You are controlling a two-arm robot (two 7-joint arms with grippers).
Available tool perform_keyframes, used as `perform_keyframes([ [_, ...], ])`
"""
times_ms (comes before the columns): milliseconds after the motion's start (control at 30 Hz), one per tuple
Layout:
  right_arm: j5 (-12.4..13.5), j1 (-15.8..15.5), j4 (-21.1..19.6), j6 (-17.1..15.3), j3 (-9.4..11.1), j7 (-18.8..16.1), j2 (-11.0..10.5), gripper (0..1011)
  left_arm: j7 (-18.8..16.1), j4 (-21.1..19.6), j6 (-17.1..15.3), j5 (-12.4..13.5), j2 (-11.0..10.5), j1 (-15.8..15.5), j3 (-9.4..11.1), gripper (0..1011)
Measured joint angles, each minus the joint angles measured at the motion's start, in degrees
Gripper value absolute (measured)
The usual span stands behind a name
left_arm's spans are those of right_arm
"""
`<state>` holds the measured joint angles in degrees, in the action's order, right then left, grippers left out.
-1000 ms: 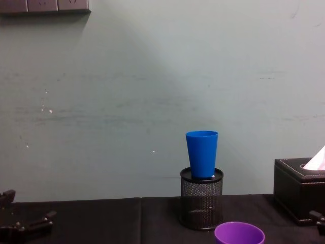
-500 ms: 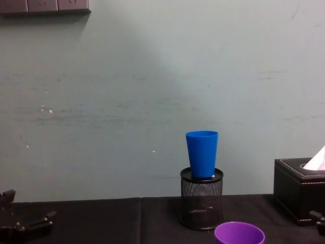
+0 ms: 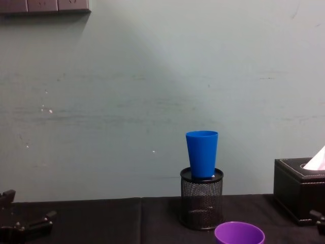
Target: Pick up one cup with a gripper and tap it against the other cup.
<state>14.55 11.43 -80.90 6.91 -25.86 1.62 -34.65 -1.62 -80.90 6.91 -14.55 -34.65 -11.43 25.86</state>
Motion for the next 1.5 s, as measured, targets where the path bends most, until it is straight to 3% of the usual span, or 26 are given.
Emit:
perform_keyframes([
  [300, -0.2, -0.5, -1.3, 0.6, 1.8, -0.7, 0.9, 1002, 0.0, 0.0, 0.0, 0.0, 0.0, 0.0, 0.0, 1000],
  [567, 1.5, -2.4, -4.6, 0.8, 4.0, -2.4, 0.8, 1000, 0.0, 0.0, 0.0, 0.0, 0.0, 0.0, 0.0, 1000],
  [900, 7.5, -7.7, -9.3, 3.5, 6.3, -11.7, -1.9, 1000, 0.0, 0.0, 0.0, 0.0, 0.0, 0.0, 0.0, 1000],
  [1033, 8.6, -9.2, -10.0, 4.7, 6.3, -15.3, -3.2, 1002, 0.0, 0.0, 0.0, 0.0, 0.0, 0.0, 0.0, 1000],
  [1167, 10.1, -10.5, -9.4, 6.3, 5.9, -21.2, -4.3, 1002, 0.0, 0.0, 0.0, 0.0, 0.0, 0.0, 0.0, 1000],
  [1500, 9.8, -9.0, -6.0, 6.6, 3.8, -26.9, -2.8, 1000, 0.0, 0.0, 0.0, 0.0, 0.0, 0.0, 0.0, 1000],
])
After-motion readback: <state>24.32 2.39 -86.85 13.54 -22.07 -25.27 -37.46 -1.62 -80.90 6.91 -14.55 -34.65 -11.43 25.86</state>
